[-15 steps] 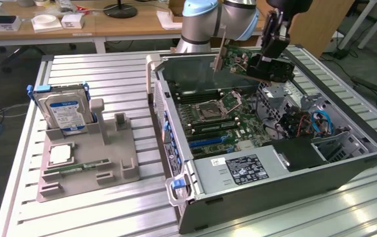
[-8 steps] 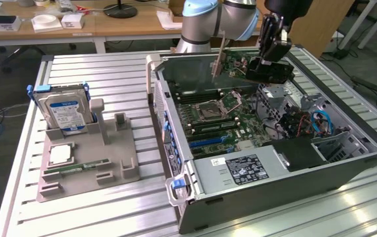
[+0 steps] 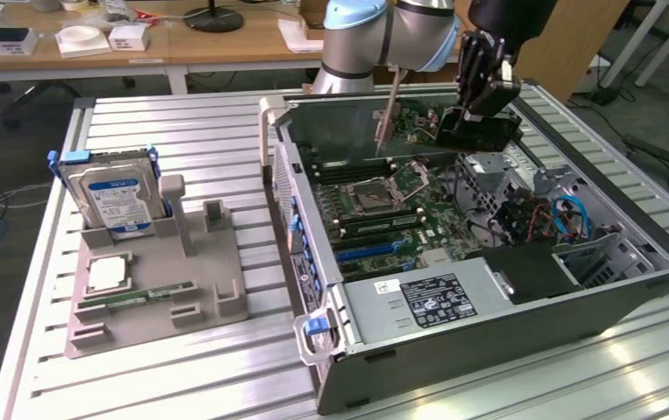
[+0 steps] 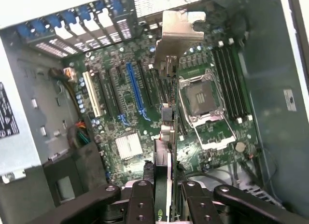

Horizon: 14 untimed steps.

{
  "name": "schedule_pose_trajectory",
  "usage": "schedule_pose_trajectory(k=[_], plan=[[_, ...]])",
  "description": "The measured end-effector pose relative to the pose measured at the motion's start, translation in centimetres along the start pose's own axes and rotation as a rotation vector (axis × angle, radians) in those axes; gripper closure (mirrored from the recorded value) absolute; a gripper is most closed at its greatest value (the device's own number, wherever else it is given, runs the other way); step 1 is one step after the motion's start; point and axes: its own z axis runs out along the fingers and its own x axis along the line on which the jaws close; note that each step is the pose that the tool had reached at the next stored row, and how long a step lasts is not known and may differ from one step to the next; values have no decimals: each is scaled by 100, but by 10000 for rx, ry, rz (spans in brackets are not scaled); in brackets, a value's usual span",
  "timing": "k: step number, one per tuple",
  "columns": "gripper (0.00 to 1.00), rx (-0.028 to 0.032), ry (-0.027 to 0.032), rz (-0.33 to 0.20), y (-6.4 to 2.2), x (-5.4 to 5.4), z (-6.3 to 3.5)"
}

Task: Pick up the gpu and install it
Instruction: 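Insert the gpu into the slot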

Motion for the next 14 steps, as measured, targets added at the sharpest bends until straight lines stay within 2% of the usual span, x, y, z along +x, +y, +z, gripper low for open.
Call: schedule_pose_trajectory(k=[6, 10, 14], plan=[[73, -3, 1, -1018, 0, 2, 32], [73, -48, 15, -1532, -1, 5, 91], [73, -52, 18, -1944, -1, 10, 163]])
